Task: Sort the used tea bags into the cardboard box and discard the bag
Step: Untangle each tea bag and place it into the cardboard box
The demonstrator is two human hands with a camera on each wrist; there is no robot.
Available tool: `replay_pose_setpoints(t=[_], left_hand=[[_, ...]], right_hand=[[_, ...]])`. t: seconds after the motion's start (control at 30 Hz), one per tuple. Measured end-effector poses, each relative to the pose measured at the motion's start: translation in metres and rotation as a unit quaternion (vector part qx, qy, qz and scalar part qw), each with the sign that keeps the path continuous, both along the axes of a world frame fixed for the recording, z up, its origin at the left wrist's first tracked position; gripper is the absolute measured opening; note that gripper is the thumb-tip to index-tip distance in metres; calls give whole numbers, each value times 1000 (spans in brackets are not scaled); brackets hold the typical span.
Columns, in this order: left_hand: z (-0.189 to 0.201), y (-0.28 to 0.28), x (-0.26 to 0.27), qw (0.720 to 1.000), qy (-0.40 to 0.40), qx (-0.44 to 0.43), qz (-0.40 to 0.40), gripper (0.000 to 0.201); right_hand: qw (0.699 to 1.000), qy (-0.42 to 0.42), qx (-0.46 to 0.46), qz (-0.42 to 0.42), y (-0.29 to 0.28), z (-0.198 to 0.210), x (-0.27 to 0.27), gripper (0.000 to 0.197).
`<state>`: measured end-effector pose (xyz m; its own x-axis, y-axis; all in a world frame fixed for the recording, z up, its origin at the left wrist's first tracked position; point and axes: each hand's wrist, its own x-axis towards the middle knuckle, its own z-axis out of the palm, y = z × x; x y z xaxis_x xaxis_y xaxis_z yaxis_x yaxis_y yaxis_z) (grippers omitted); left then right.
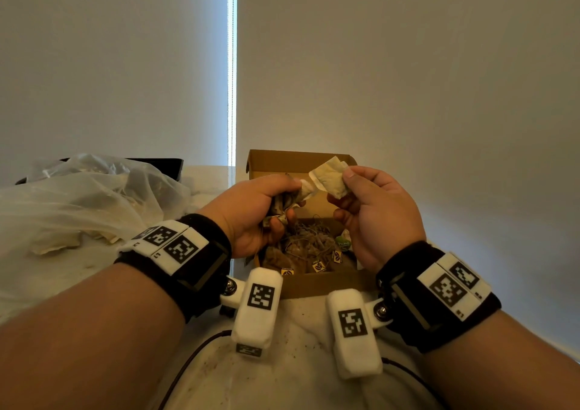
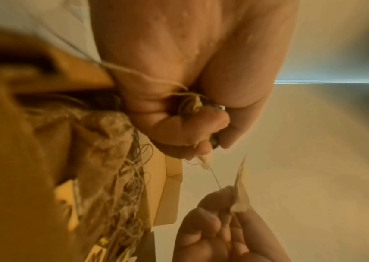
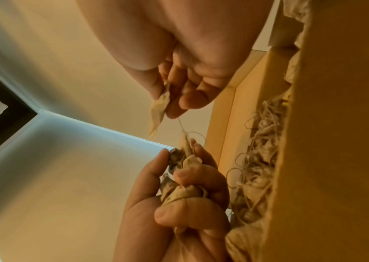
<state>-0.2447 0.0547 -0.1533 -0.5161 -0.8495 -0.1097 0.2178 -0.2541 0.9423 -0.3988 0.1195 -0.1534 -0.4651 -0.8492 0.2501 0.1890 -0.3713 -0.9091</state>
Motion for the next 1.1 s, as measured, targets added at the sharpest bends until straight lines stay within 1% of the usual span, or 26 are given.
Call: replay_pose_setpoints(t=[0.13, 0.23, 0.33, 0.4, 0.47, 0.53, 0.67, 0.7, 0.77, 0.8, 0.83, 0.87, 1.0, 1.07, 1.1], left_hand=[[-1, 0, -1, 1000, -3, -7, 3, 38], [-1, -1, 1, 1000, 1, -1, 3, 39], [-1, -1, 1, 1000, 6, 4, 10, 34], [-1, 0, 1, 1000, 4, 0, 15, 32], [-2, -1, 0, 1000, 3, -4, 18, 32], [-2, -2, 0, 1000, 3, -7, 21, 33], [-2, -1, -1, 1000, 1, -13, 27, 32], [-2, -1, -2, 999, 0, -15, 28, 31], [-2, 0, -3, 1000, -1, -17, 25, 29], [-2, -1, -2, 1000, 0, -18, 24, 28], [-2, 0, -2, 1000, 1, -19, 23, 28], [-2, 0, -2, 1000, 1, -19, 23, 28], [-2, 0, -1, 999, 1, -21, 26, 32], [-2, 1, -1, 999, 2, -22, 26, 32], [-2, 1, -1, 999, 2, -22, 25, 31]], right_hand=[[999, 2, 15, 31, -1, -1, -4, 8], [998, -8, 19, 54, -1, 0, -7, 13], [996, -43, 16, 80, 0, 2, -11, 19], [996, -36, 24, 78, 0, 3, -15, 21], [998, -1, 41, 56, 0, 5, -23, 19], [997, 54, 59, 20, -1, 7, -34, 13], [981, 160, 104, -46, 3, 11, -57, 9], [969, 205, 125, -60, 5, 11, -61, 9], [931, 310, 169, -92, 7, 10, -68, 8], [914, 348, 182, -102, 6, 9, -69, 8], [904, 369, 185, -114, 5, 8, -70, 9], [899, 379, 178, -127, 5, 8, -71, 10], [896, 392, 114, -177, 2, 9, -69, 17], [891, 404, 117, -172, 0, 7, -66, 18], [881, 422, 138, -163, 0, 6, -66, 17]])
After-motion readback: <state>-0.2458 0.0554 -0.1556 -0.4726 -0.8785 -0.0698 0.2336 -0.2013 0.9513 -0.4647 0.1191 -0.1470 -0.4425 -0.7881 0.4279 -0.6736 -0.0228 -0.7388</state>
